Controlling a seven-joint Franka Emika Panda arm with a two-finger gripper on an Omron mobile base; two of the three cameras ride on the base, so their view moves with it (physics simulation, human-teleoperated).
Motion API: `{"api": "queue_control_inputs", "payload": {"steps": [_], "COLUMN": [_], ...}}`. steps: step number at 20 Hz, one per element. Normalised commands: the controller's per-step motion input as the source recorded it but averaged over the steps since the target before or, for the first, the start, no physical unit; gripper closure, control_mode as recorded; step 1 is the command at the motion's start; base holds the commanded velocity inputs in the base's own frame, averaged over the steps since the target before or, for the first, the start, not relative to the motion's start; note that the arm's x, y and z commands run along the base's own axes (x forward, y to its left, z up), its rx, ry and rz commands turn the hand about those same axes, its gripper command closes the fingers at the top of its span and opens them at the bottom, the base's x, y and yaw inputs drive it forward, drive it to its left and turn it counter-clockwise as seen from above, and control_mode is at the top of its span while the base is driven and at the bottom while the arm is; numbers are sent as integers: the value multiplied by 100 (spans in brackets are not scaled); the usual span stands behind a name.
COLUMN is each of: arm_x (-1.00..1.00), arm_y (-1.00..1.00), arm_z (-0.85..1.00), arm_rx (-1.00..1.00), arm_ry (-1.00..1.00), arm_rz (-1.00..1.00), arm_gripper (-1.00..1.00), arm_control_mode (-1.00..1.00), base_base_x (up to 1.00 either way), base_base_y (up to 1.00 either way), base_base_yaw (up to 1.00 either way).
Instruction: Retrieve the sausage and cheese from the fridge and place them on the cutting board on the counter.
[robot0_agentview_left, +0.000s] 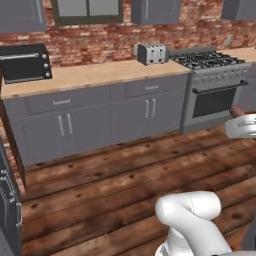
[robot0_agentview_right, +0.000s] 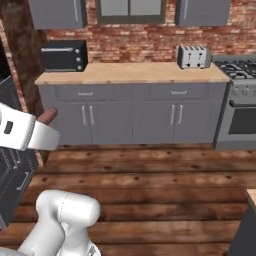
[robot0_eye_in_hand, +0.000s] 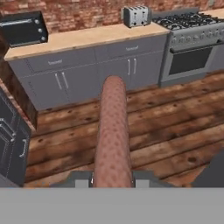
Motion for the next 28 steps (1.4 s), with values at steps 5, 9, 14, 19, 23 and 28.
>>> {"api": "queue_control_inputs", "payload": {"steps": [5, 9, 14, 19, 23, 28], "arm_x": [0, 0, 0, 0, 0, 0], "arm_y": [0, 0, 0, 0, 0, 0], "arm_z": [0, 0, 0, 0, 0, 0], "arm_rx": [0, 0, 0, 0, 0, 0], "arm_ry": [0, 0, 0, 0, 0, 0], "arm_rz": [0, 0, 0, 0, 0, 0], "arm_gripper": [100, 100, 100, 100, 100, 100], "arm_control_mode": [100, 100, 100, 100, 100, 100], "base_base_x": [100, 40, 0, 0, 82, 100], "base_base_y": [-21, -20, 0, 0, 65, 92], "base_base_yaw": [-19, -71, -100, -99, -60, -31]}}
